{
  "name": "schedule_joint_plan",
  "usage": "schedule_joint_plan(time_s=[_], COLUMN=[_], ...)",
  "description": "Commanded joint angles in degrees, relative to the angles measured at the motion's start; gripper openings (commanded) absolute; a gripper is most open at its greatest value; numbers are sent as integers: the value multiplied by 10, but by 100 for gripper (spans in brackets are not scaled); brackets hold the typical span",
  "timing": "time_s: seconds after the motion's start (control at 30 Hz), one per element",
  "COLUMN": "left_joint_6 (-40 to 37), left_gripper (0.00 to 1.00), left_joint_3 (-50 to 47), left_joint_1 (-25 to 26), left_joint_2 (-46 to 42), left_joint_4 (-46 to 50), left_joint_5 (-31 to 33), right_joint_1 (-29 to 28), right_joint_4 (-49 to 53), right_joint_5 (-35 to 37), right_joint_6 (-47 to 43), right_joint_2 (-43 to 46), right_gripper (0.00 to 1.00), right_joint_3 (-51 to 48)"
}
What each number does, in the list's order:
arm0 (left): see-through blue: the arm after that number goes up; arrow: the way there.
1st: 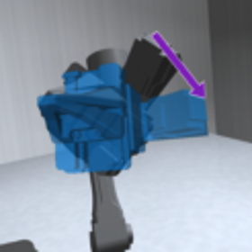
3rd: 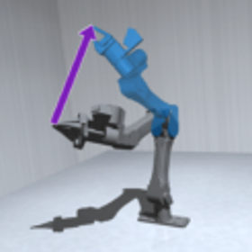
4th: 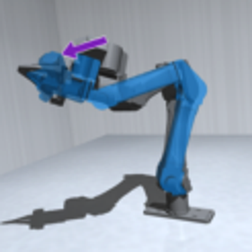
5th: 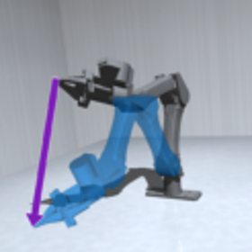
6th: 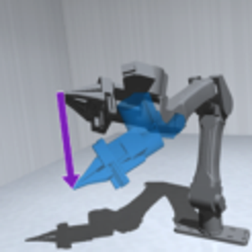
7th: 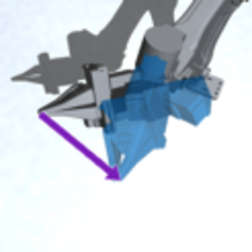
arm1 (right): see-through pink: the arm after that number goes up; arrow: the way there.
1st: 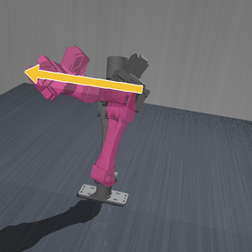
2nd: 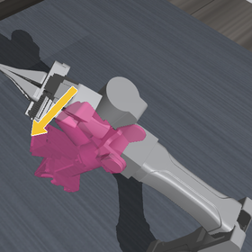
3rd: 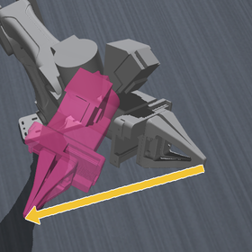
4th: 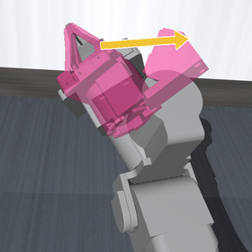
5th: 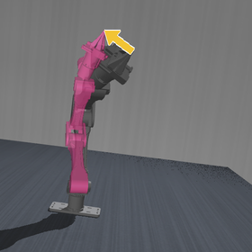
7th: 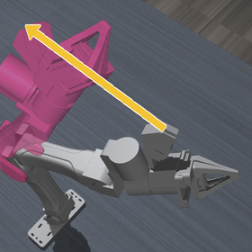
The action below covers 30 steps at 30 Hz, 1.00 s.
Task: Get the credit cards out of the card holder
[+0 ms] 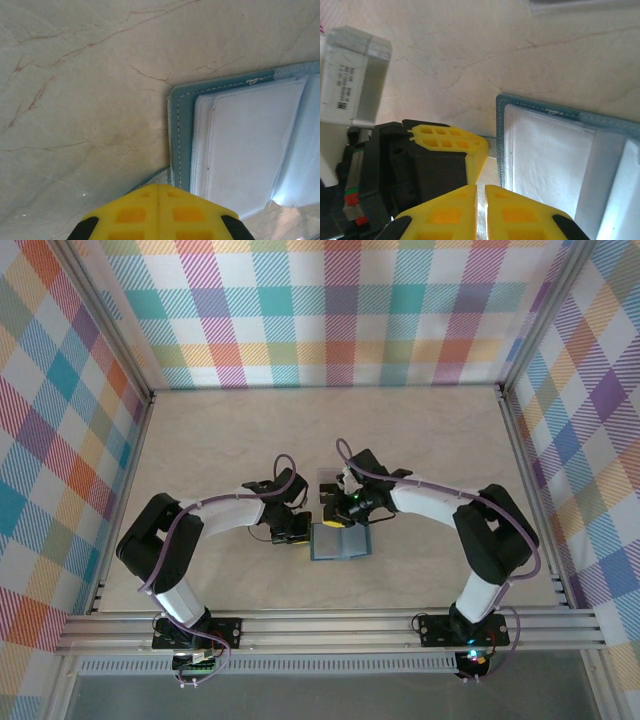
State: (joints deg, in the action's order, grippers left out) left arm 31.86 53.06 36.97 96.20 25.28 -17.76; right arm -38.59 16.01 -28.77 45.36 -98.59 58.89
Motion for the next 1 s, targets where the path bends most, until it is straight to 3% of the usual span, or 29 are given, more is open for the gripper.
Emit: schedule_joint_plan(time_s=[0.0,0.5,0.97], left_joint_6=[-10,-8,-7], left_gripper=[0,0,0], left_joint_3=[-9,-15,-10], left_joint_1=[-4,-3,-2], left_joint_2=[10,14,8], left_joint_4=[0,-1,4], left_joint_5=[7,4,8], right_joint_1=[-13,-53,-67], right_joint_4=[-12,22,128], right_joint_5=[-1,37,116], right_joint_6=[21,17,-16], right_joint_2=[-16,-78,-97], right_gripper=[13,14,25], right_joint_3=[1,40,79])
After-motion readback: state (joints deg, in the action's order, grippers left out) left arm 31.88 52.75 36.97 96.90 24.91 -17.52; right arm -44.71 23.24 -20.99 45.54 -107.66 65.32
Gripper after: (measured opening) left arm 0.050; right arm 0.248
